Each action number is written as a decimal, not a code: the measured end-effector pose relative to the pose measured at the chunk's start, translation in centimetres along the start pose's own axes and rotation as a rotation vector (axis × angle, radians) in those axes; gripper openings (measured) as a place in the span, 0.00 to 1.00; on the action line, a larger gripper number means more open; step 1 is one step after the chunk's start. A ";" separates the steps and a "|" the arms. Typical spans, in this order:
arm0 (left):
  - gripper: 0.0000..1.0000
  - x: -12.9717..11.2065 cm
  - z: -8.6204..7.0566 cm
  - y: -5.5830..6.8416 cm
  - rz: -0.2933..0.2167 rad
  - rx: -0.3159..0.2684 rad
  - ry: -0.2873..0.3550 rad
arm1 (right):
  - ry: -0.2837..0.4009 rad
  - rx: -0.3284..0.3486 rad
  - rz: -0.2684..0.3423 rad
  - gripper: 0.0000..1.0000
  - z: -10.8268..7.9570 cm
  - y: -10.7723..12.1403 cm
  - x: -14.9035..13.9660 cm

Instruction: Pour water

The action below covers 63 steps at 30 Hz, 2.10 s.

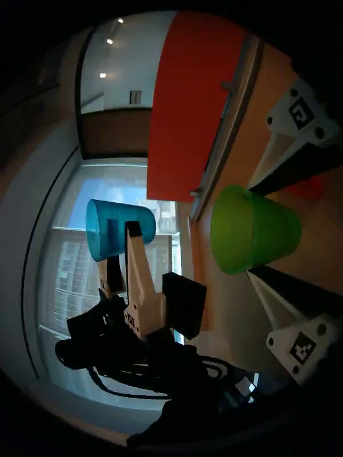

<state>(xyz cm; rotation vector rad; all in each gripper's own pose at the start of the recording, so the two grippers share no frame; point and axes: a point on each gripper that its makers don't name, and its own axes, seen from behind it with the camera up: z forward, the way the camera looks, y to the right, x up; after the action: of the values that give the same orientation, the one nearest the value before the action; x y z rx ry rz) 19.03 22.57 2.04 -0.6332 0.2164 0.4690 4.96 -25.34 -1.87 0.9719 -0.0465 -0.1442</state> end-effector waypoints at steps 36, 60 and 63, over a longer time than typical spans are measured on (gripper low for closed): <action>0.80 -6.2 -0.7 0.6 -0.452 -0.056 -0.122 | -0.002 -0.017 -0.005 0.86 -0.6 0.5 1.2; 0.81 -16.8 -1.2 3.6 -0.367 -0.162 -0.428 | -0.093 -0.017 0.006 0.86 -1.3 1.4 -0.5; 0.82 -17.7 -1.3 4.1 -0.356 -0.178 -0.458 | -0.102 -0.015 0.009 0.86 -1.4 1.5 -0.8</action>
<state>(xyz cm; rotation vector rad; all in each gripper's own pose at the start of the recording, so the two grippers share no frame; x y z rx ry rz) 1.50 18.42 4.82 -0.7029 -0.3718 0.2789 4.48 -23.28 -1.40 0.9488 -0.1432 -0.1857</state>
